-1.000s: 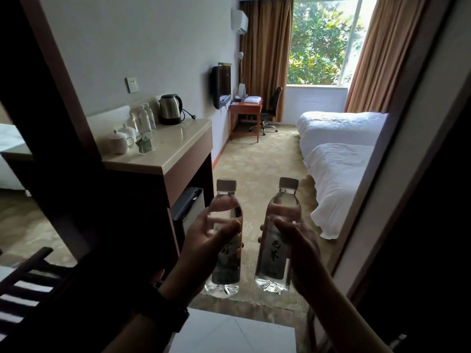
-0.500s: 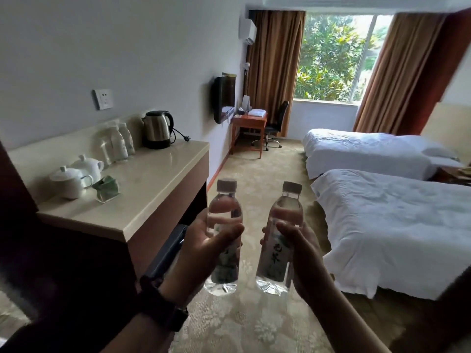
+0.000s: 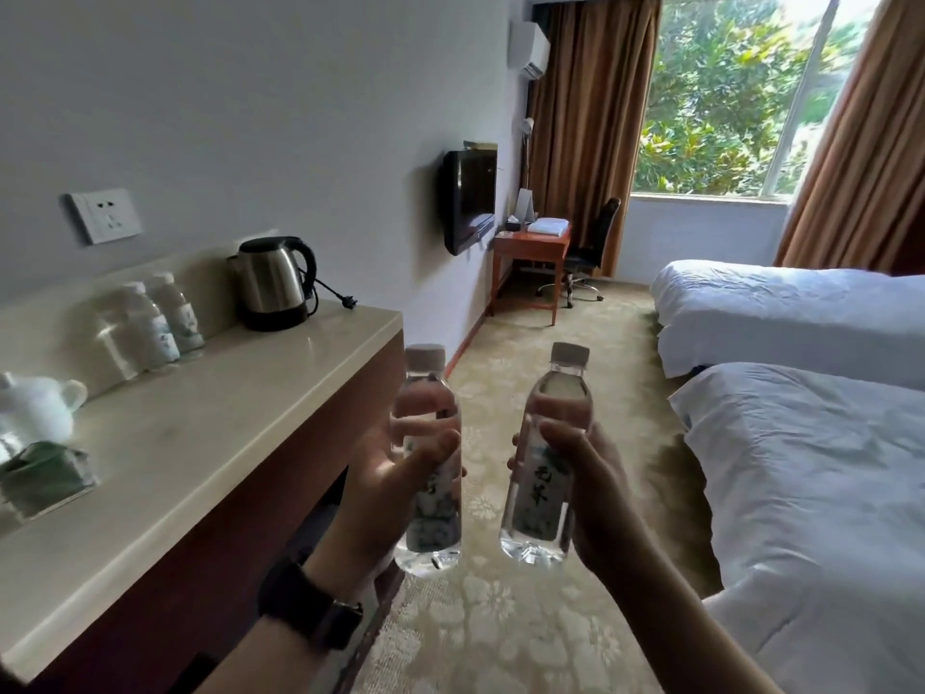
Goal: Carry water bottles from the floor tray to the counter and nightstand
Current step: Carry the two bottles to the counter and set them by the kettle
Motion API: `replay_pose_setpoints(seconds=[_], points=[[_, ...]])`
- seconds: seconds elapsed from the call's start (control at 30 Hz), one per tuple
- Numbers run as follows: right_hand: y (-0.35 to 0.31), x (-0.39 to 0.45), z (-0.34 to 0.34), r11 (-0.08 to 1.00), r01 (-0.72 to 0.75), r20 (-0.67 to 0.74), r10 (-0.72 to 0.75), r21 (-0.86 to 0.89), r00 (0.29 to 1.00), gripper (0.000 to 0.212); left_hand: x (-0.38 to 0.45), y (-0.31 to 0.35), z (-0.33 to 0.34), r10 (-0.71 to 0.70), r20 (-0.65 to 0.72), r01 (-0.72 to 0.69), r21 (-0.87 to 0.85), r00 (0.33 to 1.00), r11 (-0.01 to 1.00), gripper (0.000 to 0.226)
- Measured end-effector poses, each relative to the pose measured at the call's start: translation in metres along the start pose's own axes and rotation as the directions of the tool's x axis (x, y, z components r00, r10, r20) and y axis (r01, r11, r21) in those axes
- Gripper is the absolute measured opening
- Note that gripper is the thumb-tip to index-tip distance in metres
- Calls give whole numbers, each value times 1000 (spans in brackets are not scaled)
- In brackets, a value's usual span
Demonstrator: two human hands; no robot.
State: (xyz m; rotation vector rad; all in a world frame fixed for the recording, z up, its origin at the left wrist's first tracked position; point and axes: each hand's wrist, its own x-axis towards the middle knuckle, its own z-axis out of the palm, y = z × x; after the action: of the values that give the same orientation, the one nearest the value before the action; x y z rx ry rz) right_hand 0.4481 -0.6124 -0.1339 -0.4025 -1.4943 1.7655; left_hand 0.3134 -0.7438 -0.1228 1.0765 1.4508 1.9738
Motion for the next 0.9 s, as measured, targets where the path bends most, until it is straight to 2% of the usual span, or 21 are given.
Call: replay_pose_setpoints(seconds=[0.1,0.2,0.33,0.53,0.67,0.77,0.83,0.9], points=[[9,69,-13,999,-43,79,41,24,996,49,49,-15,3,-17,-84,14,-40,996,999,39],[21,129,-6,993,-108,166,98,53,981,48,88,-21,-6,-38,-182,38,-2,983,999,42],[50,198,15,984,-153,273,123,92,954,34,134,-30,-31,-40,-309,49,22,950,999,44],[118,302,72,973,-214,448,153,89,881,52,197,-67,-99,28,-424,4,74,905,997,45],[162,367,127,973,-229,585,169,29,793,52,242,-89,-162,54,-548,14,120,835,993,47],[189,404,161,974,-226,687,175,-16,705,52,266,-105,-203,45,-656,65,142,754,988,48],[203,423,184,976,-217,725,165,-22,669,57,277,-114,-228,70,-710,96,191,701,977,50],[216,440,206,981,-196,760,139,-16,635,52,284,-122,-251,98,-754,158,259,649,953,53]])
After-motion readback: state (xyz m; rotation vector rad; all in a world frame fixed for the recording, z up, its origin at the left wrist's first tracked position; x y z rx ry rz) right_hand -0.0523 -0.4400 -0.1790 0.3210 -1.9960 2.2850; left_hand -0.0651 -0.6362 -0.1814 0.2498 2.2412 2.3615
